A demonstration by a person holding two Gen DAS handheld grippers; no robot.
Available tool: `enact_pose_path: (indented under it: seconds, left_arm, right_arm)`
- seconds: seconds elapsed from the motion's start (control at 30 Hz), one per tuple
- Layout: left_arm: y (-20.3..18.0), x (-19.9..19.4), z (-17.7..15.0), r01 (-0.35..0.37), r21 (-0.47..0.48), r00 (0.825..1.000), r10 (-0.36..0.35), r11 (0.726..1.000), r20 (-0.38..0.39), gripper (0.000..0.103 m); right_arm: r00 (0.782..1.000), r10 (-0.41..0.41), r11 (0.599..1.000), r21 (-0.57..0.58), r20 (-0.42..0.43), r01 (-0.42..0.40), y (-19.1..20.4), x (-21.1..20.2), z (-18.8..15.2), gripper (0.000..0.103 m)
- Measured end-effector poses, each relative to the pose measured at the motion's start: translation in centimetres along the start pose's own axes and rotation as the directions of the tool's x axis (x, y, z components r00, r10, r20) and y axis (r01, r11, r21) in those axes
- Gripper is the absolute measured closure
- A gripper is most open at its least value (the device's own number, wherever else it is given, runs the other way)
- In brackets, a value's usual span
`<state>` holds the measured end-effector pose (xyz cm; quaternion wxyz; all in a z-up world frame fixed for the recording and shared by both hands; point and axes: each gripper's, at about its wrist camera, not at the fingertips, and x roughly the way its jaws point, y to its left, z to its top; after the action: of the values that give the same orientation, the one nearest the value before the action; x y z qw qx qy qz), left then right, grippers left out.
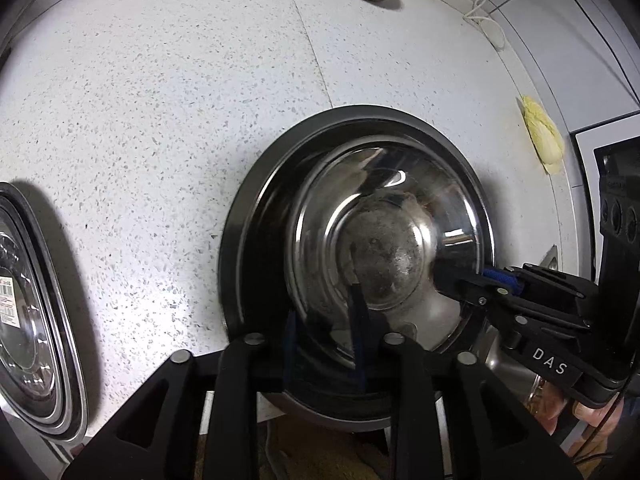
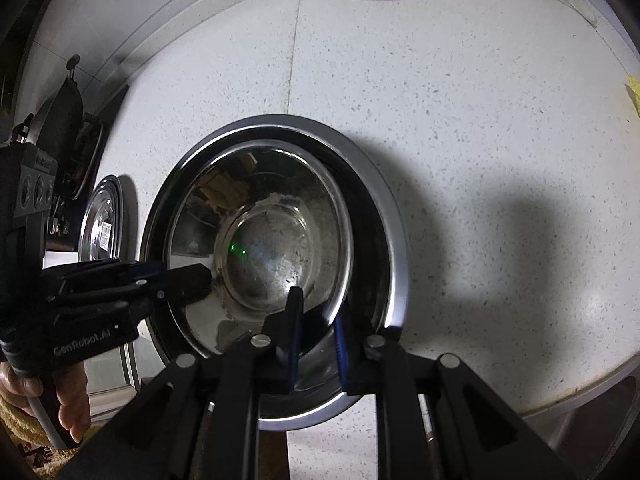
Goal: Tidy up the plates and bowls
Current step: 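Lower the steel bowl onto the plate stack and open both tools, then move both tools to the small steel bowl and grasp its rim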
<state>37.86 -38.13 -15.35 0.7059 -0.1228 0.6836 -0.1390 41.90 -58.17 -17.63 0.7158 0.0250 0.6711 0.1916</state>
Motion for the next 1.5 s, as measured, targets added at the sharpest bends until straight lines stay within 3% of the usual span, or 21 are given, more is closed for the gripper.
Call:
enact_pose_path:
  seconds: [0.3,0.63,0.7,0.73,1.1,1.17,1.33,1.4,1.5]
  left_arm:
    - [-1.7,0.0,0.2,0.001,0.039,1.0,-0.001,0.999,0.01,0.048]
    - [-1.6,-0.8,0.7,0.022,0.036,0.999,-0.024,0.999,0.044,0.046]
    - [-1.1,-1.5,0.5,-0.007,0.046,0.997,0.004,0.999,0.072,0.039]
    - [-1.0,-1.7,0.5,-0.006,0.046,0.997,0.002,0.999,0.081,0.039]
    - [-0.2,-3.7,0.1,0.008,0.089,0.992,-0.019,0.996,0.123,0.037]
    - [-0.3,-4.4,0.2,0.013,0.103,0.99,-0.028,0.995,0.14,0.036]
    - [-0.1,-6.0,2.5,-0.012,0.115,0.979,-0.011,0.993,0.201,0.026]
    - [0.2,-6.2,4.4,-0.019,0.109,0.978,-0.005,0.994,0.21,0.017]
    - [0.7,-6.1,7.9,-0.034,0.095,0.977,0.013,0.995,0.211,0.013]
  right_arm:
    - [0.996,-0.088,0.995,-0.047,-0.021,0.087,1.6,0.3,0.6,0.086]
    - [0.995,-0.097,0.994,-0.048,-0.009,0.097,1.7,-0.2,0.6,0.086]
    - [0.994,-0.108,0.993,-0.045,-0.006,0.108,1.7,-0.5,0.6,0.082]
    - [0.993,-0.117,0.992,-0.045,0.0,0.117,1.6,-0.8,0.7,0.078]
    - [0.99,-0.135,0.987,-0.077,0.05,0.139,1.7,-2.7,0.6,0.077]
    - [0.987,-0.141,0.986,-0.077,0.072,0.147,1.5,-3.5,0.8,0.072]
    - [0.974,-0.169,0.984,-0.028,0.15,0.175,-1.0,-6.5,2.9,0.067]
    - [0.969,-0.164,0.986,0.003,0.186,0.166,-2.6,-8.0,4.7,0.065]
    - [0.958,-0.156,0.988,0.03,0.24,0.153,-4.7,-9.7,7.9,0.058]
